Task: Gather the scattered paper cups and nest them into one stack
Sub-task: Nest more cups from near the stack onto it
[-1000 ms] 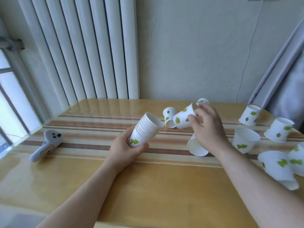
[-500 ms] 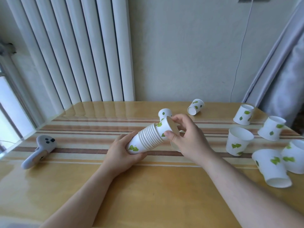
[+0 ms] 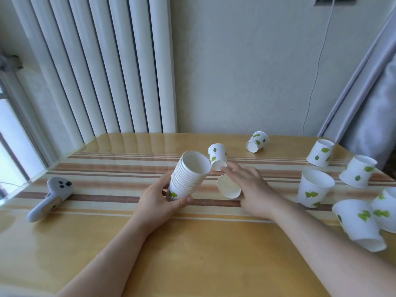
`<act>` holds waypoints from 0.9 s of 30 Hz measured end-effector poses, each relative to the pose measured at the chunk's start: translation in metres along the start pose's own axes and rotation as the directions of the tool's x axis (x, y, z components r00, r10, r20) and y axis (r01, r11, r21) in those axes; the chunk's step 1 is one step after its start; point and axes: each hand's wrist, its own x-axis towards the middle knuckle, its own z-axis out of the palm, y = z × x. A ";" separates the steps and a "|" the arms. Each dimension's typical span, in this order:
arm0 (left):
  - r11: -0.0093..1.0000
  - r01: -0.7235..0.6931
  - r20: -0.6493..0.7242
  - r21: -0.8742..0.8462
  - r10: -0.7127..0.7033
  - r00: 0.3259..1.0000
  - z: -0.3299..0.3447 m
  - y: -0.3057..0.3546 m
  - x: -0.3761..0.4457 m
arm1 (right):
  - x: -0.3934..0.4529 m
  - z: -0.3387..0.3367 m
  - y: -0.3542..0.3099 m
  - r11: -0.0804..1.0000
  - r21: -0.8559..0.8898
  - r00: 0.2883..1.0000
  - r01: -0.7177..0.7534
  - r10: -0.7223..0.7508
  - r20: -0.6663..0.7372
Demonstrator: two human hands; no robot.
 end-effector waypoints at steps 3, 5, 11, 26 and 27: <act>1.000 0.016 -0.002 -0.014 -0.016 1.000 0.000 -0.002 0.001 | 0.012 0.020 0.005 0.991 -0.136 0.993 0.017 -0.033 -0.113; 1.000 0.014 -0.012 -0.020 -0.014 1.000 0.000 -0.002 0.001 | 0.014 0.029 0.010 0.987 -0.159 0.973 0.034 -0.069 -0.220; 0.999 0.031 -0.030 -0.031 -0.032 0.999 -0.001 -0.001 0.001 | 0.012 0.009 -0.011 0.408 0.911 0.771 0.069 0.558 -0.308; 0.995 -0.015 -0.023 0.102 0.017 1.000 -0.002 0.010 0.000 | 0.029 0.004 -0.047 0.153 0.969 0.943 0.192 0.245 -0.226; 0.994 -0.028 -0.026 0.109 0.031 0.999 -0.002 0.011 0.000 | 0.031 0.006 -0.047 0.178 0.965 0.944 0.192 0.237 -0.232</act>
